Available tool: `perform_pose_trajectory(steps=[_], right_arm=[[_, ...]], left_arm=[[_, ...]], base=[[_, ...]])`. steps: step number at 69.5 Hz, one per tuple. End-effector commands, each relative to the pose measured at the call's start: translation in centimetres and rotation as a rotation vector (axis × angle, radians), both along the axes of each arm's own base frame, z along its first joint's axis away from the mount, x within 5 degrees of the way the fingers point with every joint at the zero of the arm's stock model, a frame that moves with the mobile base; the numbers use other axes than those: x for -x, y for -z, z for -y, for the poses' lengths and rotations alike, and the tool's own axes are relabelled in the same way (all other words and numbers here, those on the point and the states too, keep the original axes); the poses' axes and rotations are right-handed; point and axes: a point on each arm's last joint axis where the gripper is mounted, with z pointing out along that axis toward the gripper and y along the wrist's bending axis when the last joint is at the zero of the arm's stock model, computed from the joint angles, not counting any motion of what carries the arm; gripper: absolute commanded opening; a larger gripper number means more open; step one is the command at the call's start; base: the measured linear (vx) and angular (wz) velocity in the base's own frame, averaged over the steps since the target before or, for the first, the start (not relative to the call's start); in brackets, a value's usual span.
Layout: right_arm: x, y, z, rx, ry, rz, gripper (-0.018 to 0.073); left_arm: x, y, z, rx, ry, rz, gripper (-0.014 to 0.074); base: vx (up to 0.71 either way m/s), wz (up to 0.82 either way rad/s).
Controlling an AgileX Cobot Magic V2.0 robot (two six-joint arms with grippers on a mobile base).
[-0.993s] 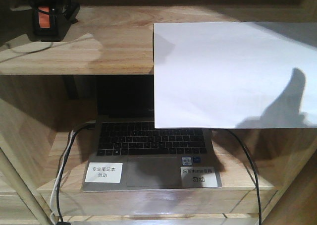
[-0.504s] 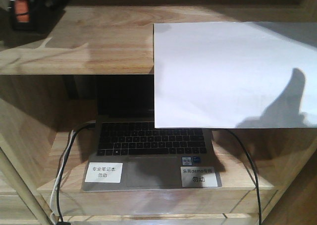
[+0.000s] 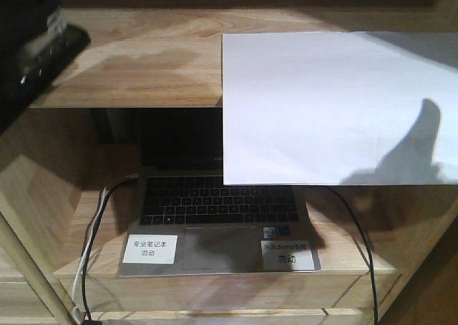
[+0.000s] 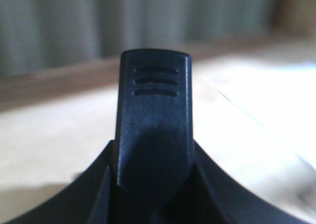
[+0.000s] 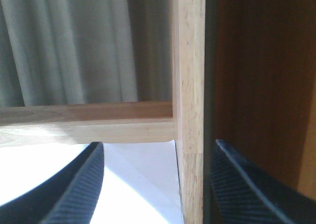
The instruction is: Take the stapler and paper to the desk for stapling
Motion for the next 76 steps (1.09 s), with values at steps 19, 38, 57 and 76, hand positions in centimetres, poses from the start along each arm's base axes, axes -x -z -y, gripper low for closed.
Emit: perform_pose_trajectory(steps=[19, 38, 57, 76], right_arm=[[0.1, -1.4, 0.1, 0.009, 0.011, 0.087, 0.0441], [0.1, -1.4, 0.1, 0.009, 0.011, 0.087, 0.0441], [0.1, -1.4, 0.1, 0.009, 0.011, 0.088, 0.0441], [0.1, -1.4, 0.1, 0.009, 0.011, 0.088, 0.0441]], left_arm=[[6.9, 0.5, -1.4, -0.023, 0.265, 0.169, -0.0007], [11.1, 3.2, -3.5, -0.035, 0.307, 0.176, -0.0007], [14.3, 5.1, -5.1, -0.045, 0.333, 0.192, -0.0007], [14.9, 5.3, -5.5, -0.041, 0.335, 0.207, -0.0006]], base=[[0.00, 0.00], [0.00, 0.00], [0.00, 0.00], [0.00, 0.00]])
